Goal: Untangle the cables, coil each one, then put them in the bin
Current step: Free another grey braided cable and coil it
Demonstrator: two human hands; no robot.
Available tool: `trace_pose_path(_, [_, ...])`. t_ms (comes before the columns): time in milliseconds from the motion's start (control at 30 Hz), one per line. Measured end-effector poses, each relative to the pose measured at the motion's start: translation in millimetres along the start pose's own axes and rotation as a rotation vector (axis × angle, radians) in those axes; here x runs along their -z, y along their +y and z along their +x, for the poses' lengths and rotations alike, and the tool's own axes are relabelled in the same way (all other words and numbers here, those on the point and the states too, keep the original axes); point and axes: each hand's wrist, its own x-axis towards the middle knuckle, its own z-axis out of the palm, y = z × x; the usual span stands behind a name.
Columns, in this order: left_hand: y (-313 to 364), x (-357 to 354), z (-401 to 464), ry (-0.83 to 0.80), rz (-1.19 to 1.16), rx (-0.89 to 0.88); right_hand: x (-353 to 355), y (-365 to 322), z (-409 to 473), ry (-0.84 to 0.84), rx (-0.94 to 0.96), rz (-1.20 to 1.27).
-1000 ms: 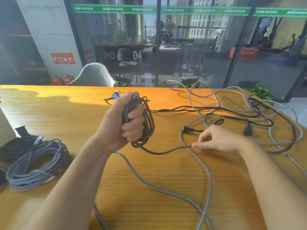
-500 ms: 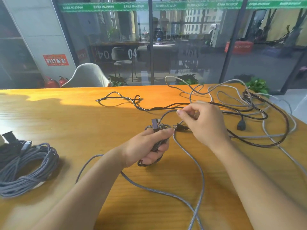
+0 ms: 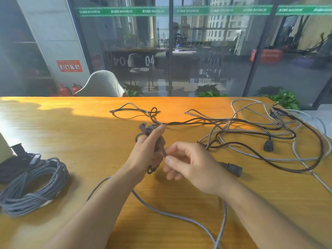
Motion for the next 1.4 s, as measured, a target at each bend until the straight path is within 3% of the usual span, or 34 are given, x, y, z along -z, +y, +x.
trace_pose_path(167, [5.3, 9.9, 4.1, 0.099, -0.151, -0.035, -13.4, 12.1, -1.0, -0.150, 0.094, -0.290])
trace_pose_path(300, [13.5, 10.1, -0.9, 0.077, -0.250, -0.084, -12.5, 17.4, 4.9, -0.228, 0.074, -0.251])
trace_pose_path(467, [22.3, 8.1, -8.8, -0.059, -0.511, -0.052, -6.4, 28.7, 11.2, -0.207, 0.098, -0.210])
trace_pose_path(600, [26.2, 12.9, -11.2, -0.228, -0.508, -0.002, 16.4, 39.6, 20.1, -0.217, 0.049, -0.471])
trace_pose_path(700, [30.6, 15.2, -14.7, -0.341, -0.471, -0.013, 41.5, 48.8, 27.7, -0.129, -0.020, -0.554])
trace_pose_path(967, [43.4, 32.2, -18.6, -0.704, -0.431, -0.051, 110.6, 67.5, 20.5, 0.153, -0.081, -0.497])
trace_pose_path(1067, [39.5, 26.5, -19.4, -0.733, -0.364, 0.002, 114.7, 64.4, 21.6, 0.181, -0.074, -0.516])
trace_pose_path(1133, [34.2, 17.2, -21.1, -0.747, -0.286, 0.059, 106.7, 61.6, 27.4, 0.240, -0.044, -0.661])
trace_pose_path(1267, [26.3, -11.0, -29.1, -0.738, 0.000, 0.062, 81.0, 52.8, 36.9, 0.549, 0.056, -0.992])
trace_pose_path(1400, [18.1, -30.0, -33.2, -0.662, 0.236, 0.076, 62.9, 42.1, 40.1, 0.672, 0.195, -0.742])
